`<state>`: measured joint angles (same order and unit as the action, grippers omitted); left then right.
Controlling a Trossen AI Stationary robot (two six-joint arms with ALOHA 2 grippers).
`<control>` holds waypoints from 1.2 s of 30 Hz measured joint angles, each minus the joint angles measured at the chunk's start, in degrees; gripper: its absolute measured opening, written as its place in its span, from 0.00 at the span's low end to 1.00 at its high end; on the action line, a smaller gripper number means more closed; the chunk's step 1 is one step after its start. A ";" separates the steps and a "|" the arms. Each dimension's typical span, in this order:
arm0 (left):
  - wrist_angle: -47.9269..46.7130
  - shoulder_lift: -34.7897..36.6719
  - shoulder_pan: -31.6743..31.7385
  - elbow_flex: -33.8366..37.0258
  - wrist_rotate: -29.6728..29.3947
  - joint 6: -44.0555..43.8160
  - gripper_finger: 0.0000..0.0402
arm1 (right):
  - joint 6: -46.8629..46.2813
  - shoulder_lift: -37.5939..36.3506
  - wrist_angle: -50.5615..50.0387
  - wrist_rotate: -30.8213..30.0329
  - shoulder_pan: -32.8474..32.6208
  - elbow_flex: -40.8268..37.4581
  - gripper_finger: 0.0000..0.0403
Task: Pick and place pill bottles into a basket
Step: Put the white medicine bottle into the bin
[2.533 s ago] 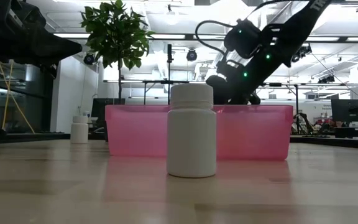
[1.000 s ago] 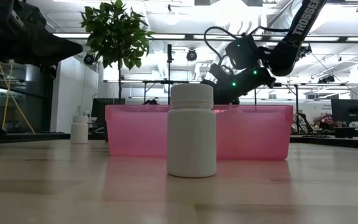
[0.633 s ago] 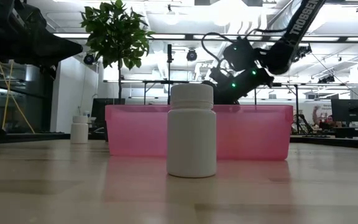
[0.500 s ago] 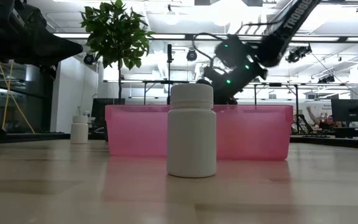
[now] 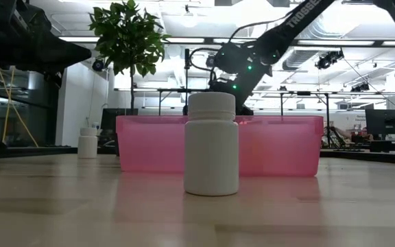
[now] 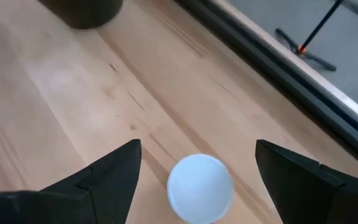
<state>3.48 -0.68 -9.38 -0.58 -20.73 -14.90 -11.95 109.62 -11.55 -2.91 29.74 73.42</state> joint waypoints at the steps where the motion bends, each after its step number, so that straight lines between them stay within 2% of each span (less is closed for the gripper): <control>1: 0.00 0.01 0.01 -0.01 0.00 0.00 0.14 | -0.04 0.24 -0.79 -0.12 0.00 0.64 0.76; 6: -0.02 0.02 0.01 -0.02 0.00 0.00 0.14 | -0.60 0.34 -1.12 -0.60 0.06 1.16 0.76; 13: -0.01 0.01 0.00 -0.01 0.02 0.02 0.14 | -6.05 0.34 -1.32 0.39 2.02 1.14 0.76; 18: -0.01 0.02 0.00 -0.01 0.02 0.02 0.14 | -9.18 0.34 -5.31 1.45 2.91 1.14 0.76; 22: -0.01 0.00 0.00 -0.02 0.03 0.01 0.14 | -10.10 0.41 -6.96 4.45 2.93 1.81 0.76; 29: -0.02 0.02 0.01 -0.02 0.04 0.01 0.14 | -8.61 0.97 -8.92 2.51 2.92 8.11 0.76; 36: 0.00 0.02 -0.01 -0.02 0.09 -0.20 0.14 | -7.31 8.71 -26.92 3.44 4.20 21.69 0.76</control>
<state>3.49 -0.67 -9.39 -0.60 -20.64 -15.09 -19.26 118.33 -38.47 0.54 33.93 95.11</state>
